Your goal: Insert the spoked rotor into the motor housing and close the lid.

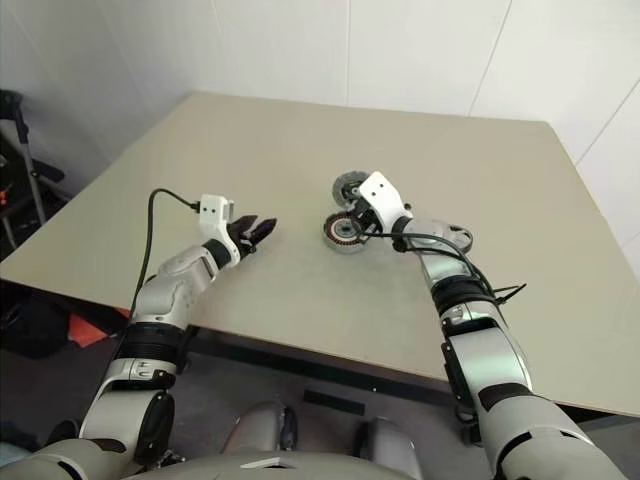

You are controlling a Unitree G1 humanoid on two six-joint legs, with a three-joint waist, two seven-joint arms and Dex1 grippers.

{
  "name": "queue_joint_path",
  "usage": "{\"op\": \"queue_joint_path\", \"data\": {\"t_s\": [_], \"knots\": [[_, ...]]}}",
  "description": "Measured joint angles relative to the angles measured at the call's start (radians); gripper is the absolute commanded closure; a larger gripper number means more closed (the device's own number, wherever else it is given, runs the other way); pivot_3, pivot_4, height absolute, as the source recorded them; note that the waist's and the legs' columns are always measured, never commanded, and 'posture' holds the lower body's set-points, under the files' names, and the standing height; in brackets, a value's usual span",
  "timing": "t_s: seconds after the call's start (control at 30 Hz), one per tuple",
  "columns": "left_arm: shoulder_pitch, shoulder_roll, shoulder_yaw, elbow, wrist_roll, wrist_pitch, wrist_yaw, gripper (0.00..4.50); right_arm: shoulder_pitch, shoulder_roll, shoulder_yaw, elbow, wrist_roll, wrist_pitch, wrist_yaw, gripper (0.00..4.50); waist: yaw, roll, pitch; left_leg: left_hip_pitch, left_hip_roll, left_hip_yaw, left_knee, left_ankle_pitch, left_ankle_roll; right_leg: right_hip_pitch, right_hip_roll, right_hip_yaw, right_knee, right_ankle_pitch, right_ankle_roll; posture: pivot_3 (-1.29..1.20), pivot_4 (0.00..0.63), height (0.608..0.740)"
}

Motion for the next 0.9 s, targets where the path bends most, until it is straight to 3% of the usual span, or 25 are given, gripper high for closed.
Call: {"op": "queue_joint_path", "data": {"t_s": [0.27, 0.5, 0.67, 0.77, 0.9], "knots": [[0.0, -0.006, -0.003, 0.001, 0.0, 0.0, 0.001, 1.59, 0.015, -0.014, -0.001, -0.05, -0.002, 0.064, -0.042, 4.47, 0.003, 0.0, 0.0, 0.0, 0.0, 0.0, 0.0, 0.0, 0.0, 0.0, 0.0, 0.0, 0.0, 0.0, 0.0, 0.0, 0.0, 0.74], [0.0, 0.022, 0.008, 0.001, 0.0, 0.0, -0.002, 1.59, 0.003, -0.227, -0.071, 0.102, -0.027, 0.08, -0.161, 4.47, 0.004, 0.0, 0.0, 0.0, -0.002, 0.0, 0.0, 0.001, -0.002, 0.0, -0.001, 0.0, -0.001, 0.0, 0.0, 0.0, 0.0, 0.74], [-0.006, 0.029, 0.017, 0.012, 0.0, -0.005, -0.004, 1.59, -0.046, -0.313, -0.115, 0.165, -0.028, 0.067, -0.189, 4.47, -0.019, 0.0, 0.0, 0.0, -0.002, 0.0, -0.001, 0.0, 0.0, 0.0, -0.001, 0.0, -0.001, 0.0, 0.0, 0.0, 0.0, 0.74], [-0.01, 0.028, 0.017, 0.02, 0.0, -0.008, -0.006, 1.59, -0.053, -0.341, -0.148, 0.195, -0.006, 0.071, -0.167, 3.86, -0.023, 0.0, 0.0, 0.001, -0.002, 0.0, -0.001, 0.0, 0.001, 0.001, -0.001, 0.0, -0.001, 0.0, 0.0, 0.0, 0.0, 0.74], [-0.012, 0.028, 0.016, 0.021, 0.0, -0.009, -0.009, 1.59, -0.053, -0.339, -0.245, 0.238, 0.075, 0.123, -0.177, 2.64, -0.022, 0.0, 0.0, 0.001, -0.002, 0.0, -0.001, 0.002, 0.003, 0.001, -0.001, 0.0, -0.001, 0.0, 0.0, 0.0, 0.0, 0.74]]}}
